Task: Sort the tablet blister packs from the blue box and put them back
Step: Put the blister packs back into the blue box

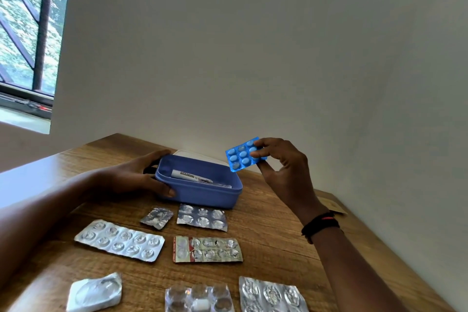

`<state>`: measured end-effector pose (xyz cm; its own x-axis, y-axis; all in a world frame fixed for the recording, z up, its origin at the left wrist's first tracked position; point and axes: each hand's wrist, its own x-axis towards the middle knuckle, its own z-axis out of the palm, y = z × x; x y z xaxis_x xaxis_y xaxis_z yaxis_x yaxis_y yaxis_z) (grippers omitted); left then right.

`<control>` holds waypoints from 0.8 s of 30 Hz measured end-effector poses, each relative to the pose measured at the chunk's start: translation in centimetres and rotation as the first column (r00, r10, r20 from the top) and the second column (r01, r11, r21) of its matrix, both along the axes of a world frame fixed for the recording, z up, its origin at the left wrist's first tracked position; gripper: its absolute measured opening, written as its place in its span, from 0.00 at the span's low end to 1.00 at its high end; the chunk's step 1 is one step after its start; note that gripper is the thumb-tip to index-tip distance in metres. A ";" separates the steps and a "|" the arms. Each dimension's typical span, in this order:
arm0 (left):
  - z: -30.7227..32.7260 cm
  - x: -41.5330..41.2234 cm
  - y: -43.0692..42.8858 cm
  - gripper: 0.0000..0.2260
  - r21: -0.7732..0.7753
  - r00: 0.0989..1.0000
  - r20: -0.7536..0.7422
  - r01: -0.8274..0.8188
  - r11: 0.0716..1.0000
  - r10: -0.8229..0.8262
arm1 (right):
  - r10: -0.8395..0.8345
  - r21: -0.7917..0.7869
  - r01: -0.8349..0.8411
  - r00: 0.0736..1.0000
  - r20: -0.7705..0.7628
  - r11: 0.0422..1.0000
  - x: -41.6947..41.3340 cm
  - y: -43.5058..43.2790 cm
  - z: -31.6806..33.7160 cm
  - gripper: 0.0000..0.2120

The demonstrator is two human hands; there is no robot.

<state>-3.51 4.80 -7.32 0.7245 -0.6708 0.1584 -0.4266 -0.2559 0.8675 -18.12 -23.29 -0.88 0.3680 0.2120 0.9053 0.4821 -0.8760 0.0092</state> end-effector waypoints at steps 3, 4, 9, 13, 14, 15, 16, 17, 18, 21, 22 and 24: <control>0.0 0.0 0.0 0.48 0.020 1.000 0.012 -0.009 1.000 0.009 | 0.028 0.071 -0.023 0.998 -0.060 0.997 0.1 0.1 -0.3 0.10; 0.1 -0.1 0.0 0.48 0.025 1.000 0.014 -0.011 1.000 0.011 | 0.043 0.117 -0.032 0.994 -0.098 0.993 0.2 0.3 -0.4 0.10; 0.2 -0.4 -0.1 0.50 0.050 0.999 0.031 -0.034 0.998 0.033 | 0.207 0.419 -0.038 0.908 -0.365 0.907 0.7 1.7 -1.2 0.13; 0.4 -0.6 -0.2 0.49 0.046 0.999 0.025 -0.039 0.998 0.038 | 0.209 0.511 0.066 0.862 -0.461 0.857 1.5 2.2 -2.5 0.15; 0.4 -0.7 -0.2 0.48 0.045 0.999 0.024 -0.036 0.998 0.035 | 0.207 0.517 0.085 0.852 -0.481 0.852 1.7 2.2 -2.9 0.15; 0.5 -0.8 -0.2 0.48 0.042 0.999 0.021 -0.032 0.999 0.031 | 0.191 0.502 0.108 0.840 -0.508 0.858 2.0 2.3 -3.3 0.14; 0.5 -0.8 -0.1 0.48 0.037 0.999 0.014 -0.030 0.999 0.030 | 0.161 0.469 0.134 0.828 -0.538 0.873 2.2 2.3 -3.7 0.12; 0.5 -0.8 -0.1 0.48 0.031 1.000 0.007 -0.031 0.999 0.030 | 0.122 0.429 0.159 0.820 -0.559 0.889 2.4 2.4 -3.9 0.11; 0.4 -0.8 -0.1 0.48 0.028 1.000 0.002 -0.031 0.999 0.031 | 0.081 0.393 0.181 0.821 -0.565 0.901 2.6 2.4 -4.2 0.10; 0.5 -1.1 0.0 0.50 0.039 1.000 0.007 -0.026 0.999 0.026 | -0.019 0.318 0.218 0.850 -0.527 0.923 2.7 2.3 -4.2 0.11; 0.6 -1.2 0.0 0.51 0.041 1.000 0.009 -0.027 0.999 0.026 | -0.034 0.307 0.218 0.859 -0.510 0.926 2.6 2.2 -4.0 0.11; 0.7 -1.3 0.0 0.51 0.045 0.999 0.009 -0.035 0.998 0.035 | -0.019 0.311 0.211 0.852 -0.523 0.927 2.3 2.0 -3.5 0.13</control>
<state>-4.84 4.77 -6.66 0.7465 -0.6516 0.1347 -0.4238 -0.3096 0.8512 -15.78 -21.31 -4.35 0.7916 -0.1502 0.5922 0.2305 -0.8242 -0.5172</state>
